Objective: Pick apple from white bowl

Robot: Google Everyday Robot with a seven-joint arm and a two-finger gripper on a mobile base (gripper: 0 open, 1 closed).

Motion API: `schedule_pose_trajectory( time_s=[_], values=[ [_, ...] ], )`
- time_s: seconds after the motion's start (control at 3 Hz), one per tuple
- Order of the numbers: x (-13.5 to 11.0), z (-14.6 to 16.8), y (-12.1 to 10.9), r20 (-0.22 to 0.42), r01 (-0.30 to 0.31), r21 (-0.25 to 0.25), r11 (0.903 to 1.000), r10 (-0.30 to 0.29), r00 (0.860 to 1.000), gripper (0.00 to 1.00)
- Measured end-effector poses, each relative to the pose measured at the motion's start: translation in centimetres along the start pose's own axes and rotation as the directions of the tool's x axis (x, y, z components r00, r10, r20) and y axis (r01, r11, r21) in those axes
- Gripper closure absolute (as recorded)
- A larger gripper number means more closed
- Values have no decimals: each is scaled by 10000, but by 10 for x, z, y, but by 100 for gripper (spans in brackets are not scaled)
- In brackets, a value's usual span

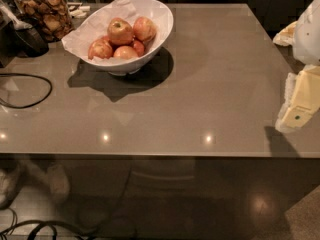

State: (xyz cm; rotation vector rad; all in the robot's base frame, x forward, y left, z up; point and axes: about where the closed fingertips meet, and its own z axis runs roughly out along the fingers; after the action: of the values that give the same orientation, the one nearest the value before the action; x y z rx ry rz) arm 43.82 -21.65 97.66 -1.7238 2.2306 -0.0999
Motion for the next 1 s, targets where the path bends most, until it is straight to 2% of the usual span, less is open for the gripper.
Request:
schedule_pose_trajectory(
  time_s=[0.33, 1.0],
  values=[
    [0, 0, 0, 0, 0, 0, 10000, 0, 10000, 0],
    [-36, 27, -38, -547, 370, -326, 9988, -388, 9977, 0]
  ],
)
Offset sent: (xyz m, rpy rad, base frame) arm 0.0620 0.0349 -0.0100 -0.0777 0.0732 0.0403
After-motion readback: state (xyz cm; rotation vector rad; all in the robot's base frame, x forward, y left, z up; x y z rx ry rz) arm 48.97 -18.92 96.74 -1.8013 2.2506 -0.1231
